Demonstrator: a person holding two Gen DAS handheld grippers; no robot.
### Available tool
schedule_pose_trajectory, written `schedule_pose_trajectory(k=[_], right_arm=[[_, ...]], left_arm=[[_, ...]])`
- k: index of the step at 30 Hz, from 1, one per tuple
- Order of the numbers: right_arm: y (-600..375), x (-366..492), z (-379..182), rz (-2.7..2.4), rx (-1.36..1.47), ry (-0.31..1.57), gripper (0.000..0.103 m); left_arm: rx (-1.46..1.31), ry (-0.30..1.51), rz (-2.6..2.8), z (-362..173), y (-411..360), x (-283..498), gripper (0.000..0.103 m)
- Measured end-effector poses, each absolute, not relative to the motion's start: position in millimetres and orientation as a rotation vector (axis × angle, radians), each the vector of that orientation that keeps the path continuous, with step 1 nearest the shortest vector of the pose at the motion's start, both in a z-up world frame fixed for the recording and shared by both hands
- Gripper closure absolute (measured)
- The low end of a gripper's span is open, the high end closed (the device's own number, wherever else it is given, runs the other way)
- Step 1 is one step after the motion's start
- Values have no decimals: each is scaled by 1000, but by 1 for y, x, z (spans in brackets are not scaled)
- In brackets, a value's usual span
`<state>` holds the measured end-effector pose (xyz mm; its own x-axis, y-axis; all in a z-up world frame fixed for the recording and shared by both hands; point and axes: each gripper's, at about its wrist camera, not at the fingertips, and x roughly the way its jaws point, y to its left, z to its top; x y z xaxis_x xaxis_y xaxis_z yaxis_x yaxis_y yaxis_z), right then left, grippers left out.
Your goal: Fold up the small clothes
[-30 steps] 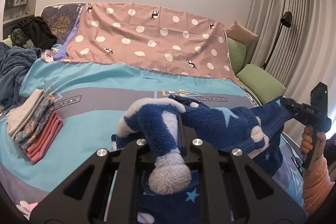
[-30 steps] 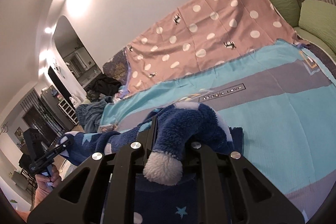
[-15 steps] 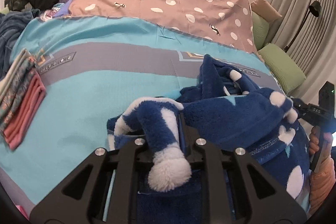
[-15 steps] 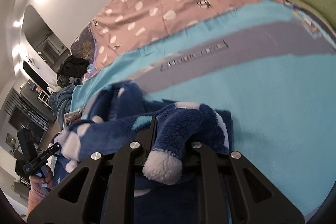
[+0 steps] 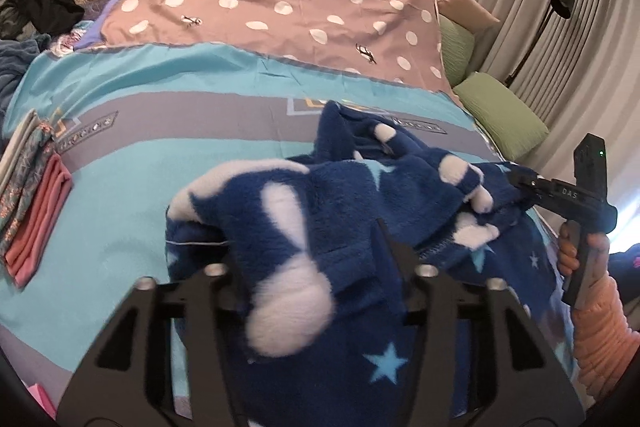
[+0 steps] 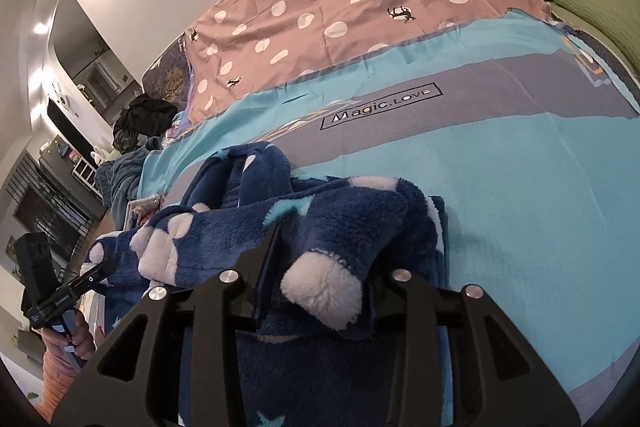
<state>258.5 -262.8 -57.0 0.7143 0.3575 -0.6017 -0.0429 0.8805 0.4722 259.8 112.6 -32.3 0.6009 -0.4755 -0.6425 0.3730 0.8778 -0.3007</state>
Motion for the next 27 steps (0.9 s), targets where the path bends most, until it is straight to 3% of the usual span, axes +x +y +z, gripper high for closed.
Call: schedule_pose_trajectory(k=[1, 2, 8, 10, 12, 13, 14, 15, 19, 27], right_arm=[[-262, 258, -55, 239, 451, 744, 74], [-262, 258, -53, 249, 456, 738, 79], [-282, 280, -42, 212, 592, 686, 81], [-289, 297, -52, 175, 613, 712, 77], [-291, 313, -69, 124, 615, 787, 68], [-292, 315, -79, 116, 645, 825, 65], [-292, 311, -82, 132, 679, 821, 55], [-292, 302, -80, 155, 683, 793, 45], [-284, 276, -64, 187, 581, 735, 42], [-266, 231, -44, 281, 378, 719, 42]], left_arm=[[-150, 793, -494, -32, 114, 262, 89], [-171, 797, -499, -32, 116, 264, 89], [-278, 756, -414, -23, 139, 304, 89], [-319, 793, -391, -36, 145, 324, 86], [-366, 841, -364, -52, 148, 337, 86], [-395, 835, -357, -58, 148, 335, 83], [-389, 800, -364, -57, 146, 327, 79], [-369, 776, -376, -55, 144, 322, 66], [-168, 671, -386, -34, 123, 284, 38], [-111, 616, -426, -6, 132, 232, 36]])
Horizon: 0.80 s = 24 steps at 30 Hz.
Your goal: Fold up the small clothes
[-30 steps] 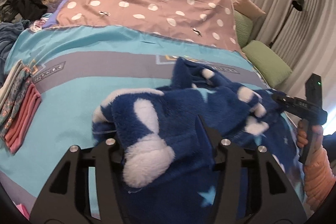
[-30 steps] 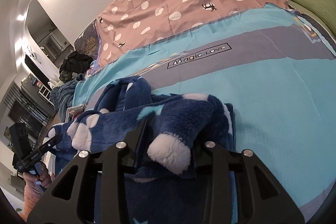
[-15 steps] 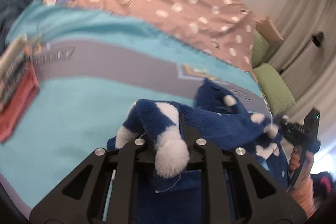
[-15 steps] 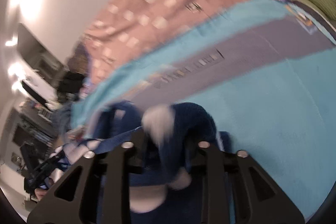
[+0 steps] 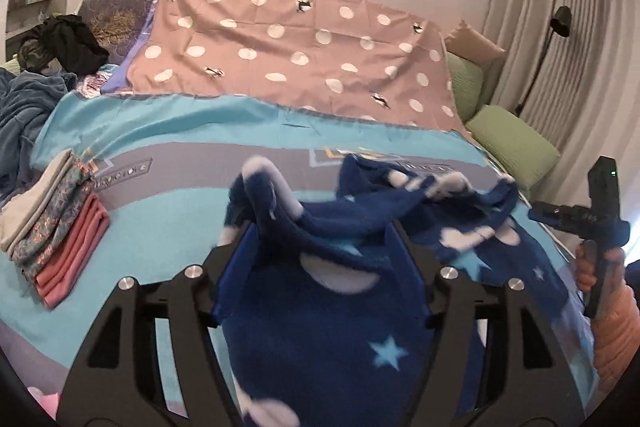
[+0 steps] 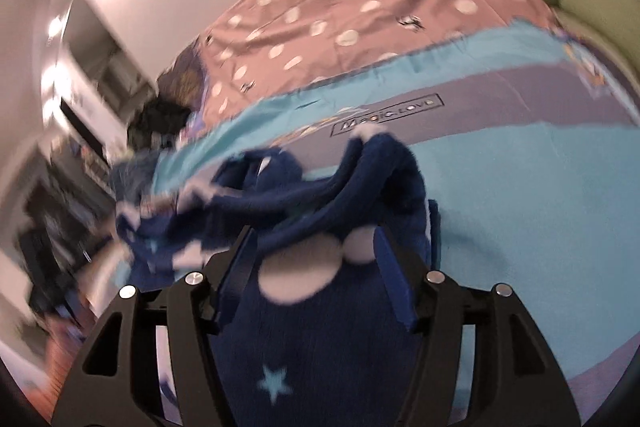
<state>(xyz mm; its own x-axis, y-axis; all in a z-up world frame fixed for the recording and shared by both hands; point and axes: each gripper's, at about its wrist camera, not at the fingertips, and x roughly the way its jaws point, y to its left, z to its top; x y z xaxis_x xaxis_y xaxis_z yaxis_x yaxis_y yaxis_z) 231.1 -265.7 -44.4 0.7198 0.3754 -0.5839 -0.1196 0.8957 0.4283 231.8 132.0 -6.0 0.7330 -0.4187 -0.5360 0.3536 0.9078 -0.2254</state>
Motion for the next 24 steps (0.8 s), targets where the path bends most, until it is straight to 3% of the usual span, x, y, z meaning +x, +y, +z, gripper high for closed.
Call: schedule_pose_trajectory(k=[2, 4, 6, 7, 12, 14, 16, 24], right_arm=[[-249, 225, -45, 286, 265, 724, 42], [-231, 223, -51, 290, 152, 745, 42], [-214, 229, -58, 288, 65, 782, 42], [-207, 234, -61, 281, 37, 797, 42], [-187, 272, -70, 264, -28, 870, 42], [-186, 288, -68, 230, -26, 860, 42], [-191, 309, -61, 152, -7, 802, 42], [-264, 329, -80, 27, 385, 810, 42]], left_arm=[[-45, 670, -440, -13, 123, 227, 37], [62, 729, -443, -25, 110, 224, 54], [172, 800, -461, -41, 91, 228, 66], [213, 830, -474, -49, 81, 232, 67], [256, 833, -472, -51, 57, 269, 66], [268, 791, -427, -46, 54, 287, 59], [243, 757, -328, -43, 60, 310, 44], [-87, 850, -233, -63, 126, 349, 44]])
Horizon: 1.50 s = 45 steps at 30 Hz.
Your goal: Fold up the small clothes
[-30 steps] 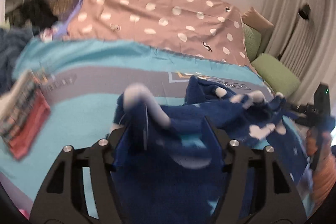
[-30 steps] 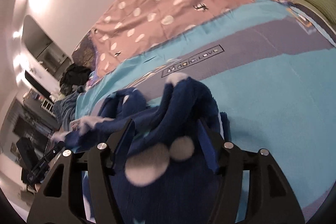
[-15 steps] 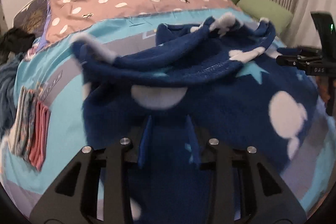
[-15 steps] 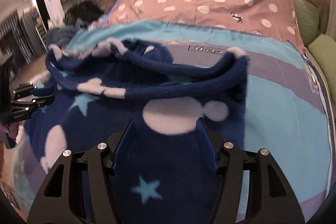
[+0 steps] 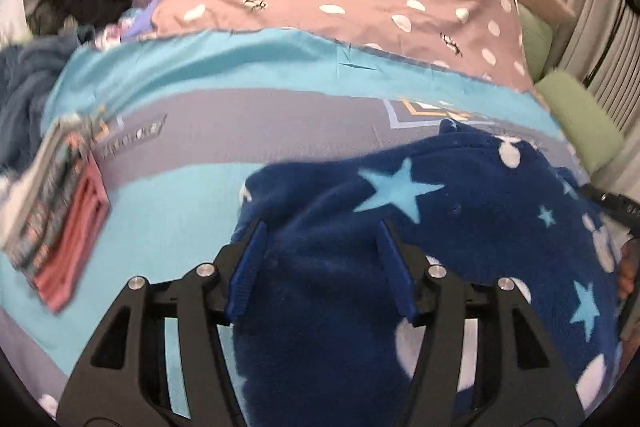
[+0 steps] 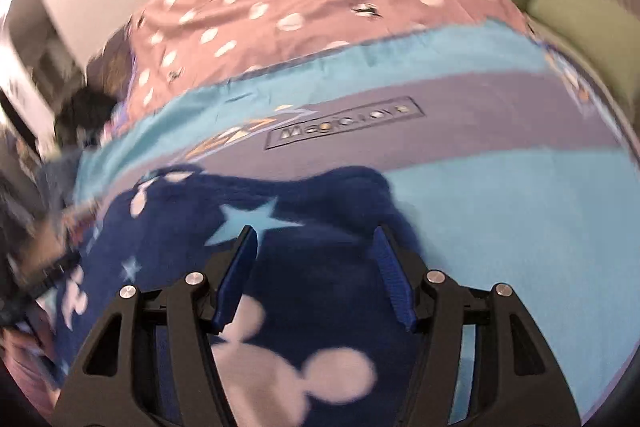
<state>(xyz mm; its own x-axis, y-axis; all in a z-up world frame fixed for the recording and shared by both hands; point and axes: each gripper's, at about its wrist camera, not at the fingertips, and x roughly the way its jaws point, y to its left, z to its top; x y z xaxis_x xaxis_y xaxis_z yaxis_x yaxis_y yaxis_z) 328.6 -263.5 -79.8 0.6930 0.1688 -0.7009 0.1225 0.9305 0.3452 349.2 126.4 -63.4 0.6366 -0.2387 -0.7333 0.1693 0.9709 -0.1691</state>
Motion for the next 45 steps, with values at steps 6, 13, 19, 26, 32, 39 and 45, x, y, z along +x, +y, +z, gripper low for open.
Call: schedule_pose_trajectory(k=[6, 13, 19, 26, 32, 39, 45], right_arm=[[-301, 318, -71, -40, 488, 786, 34], [-300, 337, -105, -89, 408, 952, 33], [-315, 261, -70, -71, 481, 805, 33], [-335, 148, -69, 71, 543, 780, 33], [-335, 67, -95, 113, 685, 809, 32], [-307, 46, -118, 264, 829, 838, 25], [-292, 75, -117, 264, 848, 806, 11]], left_arm=[[-141, 795, -160, -49, 143, 350, 16], [-33, 966, -88, -89, 133, 381, 19], [-14, 810, -95, -46, 148, 316, 18], [71, 724, -178, -21, 143, 218, 14], [-10, 728, -168, -32, 155, 133, 11], [-478, 917, -417, -82, 187, 89, 11], [-647, 884, -338, -112, 192, 125, 11]])
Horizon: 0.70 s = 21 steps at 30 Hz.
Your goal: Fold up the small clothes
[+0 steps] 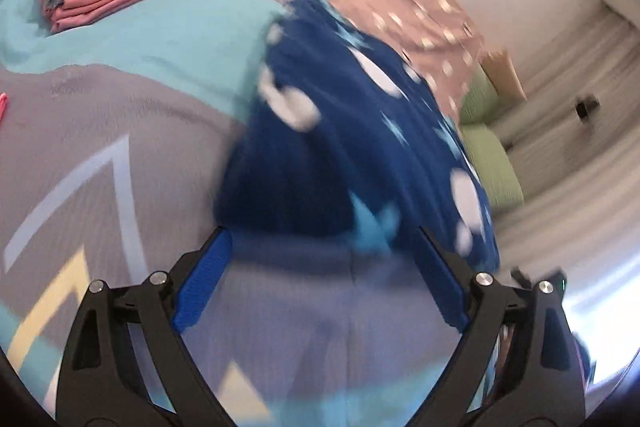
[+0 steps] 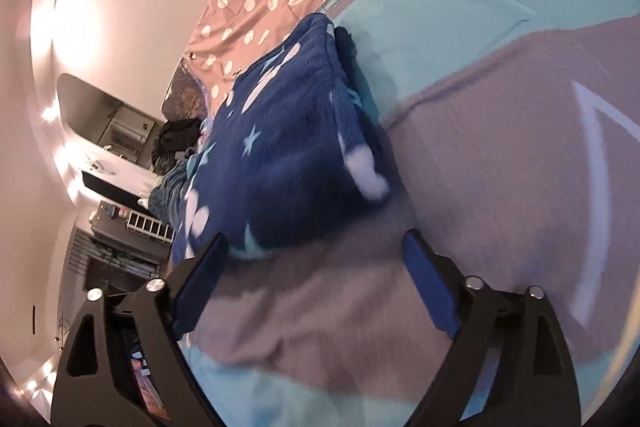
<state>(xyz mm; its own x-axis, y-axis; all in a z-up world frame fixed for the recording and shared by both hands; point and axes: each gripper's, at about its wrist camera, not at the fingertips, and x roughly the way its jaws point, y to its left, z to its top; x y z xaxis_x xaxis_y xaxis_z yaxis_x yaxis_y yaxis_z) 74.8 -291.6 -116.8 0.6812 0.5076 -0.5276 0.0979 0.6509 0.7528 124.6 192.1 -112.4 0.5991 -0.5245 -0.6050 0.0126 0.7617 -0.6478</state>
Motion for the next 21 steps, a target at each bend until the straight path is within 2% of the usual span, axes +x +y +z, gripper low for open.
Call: schedule_pose_trajectory(k=[2, 3, 4, 5, 6, 7, 8, 12, 17, 19, 21], right_arm=[[-289, 89, -115, 235, 832, 787, 11], [-290, 95, -116, 212, 846, 781, 11], [-291, 100, -116, 194, 868, 776, 11], [-293, 103, -117, 172, 898, 769, 24], [-294, 107, -117, 149, 922, 765, 62], [-294, 112, -119, 140, 925, 793, 73], [-295, 117, -122, 131, 929, 834, 78], [-300, 102, -99, 167, 917, 766, 85], [-302, 64, -72, 269, 886, 725, 86], [-292, 43, -71, 284, 808, 761, 86], [-280, 26, -79, 288, 682, 814, 81]], left_arm=[[-732, 844, -319, -118, 201, 135, 14], [-766, 829, -301, -119, 205, 140, 28], [-802, 829, -280, -121, 209, 145, 54], [-833, 836, -286, -124, 214, 150, 67], [-871, 846, -314, -128, 217, 154, 75], [-900, 840, -325, -127, 220, 155, 77], [-886, 825, -336, -121, 219, 155, 80], [-763, 757, -380, -80, 215, 139, 84], [-594, 767, -383, -37, 214, 103, 84], [-540, 801, -368, -35, 219, 87, 82], [-461, 856, -269, -44, 226, 71, 77]])
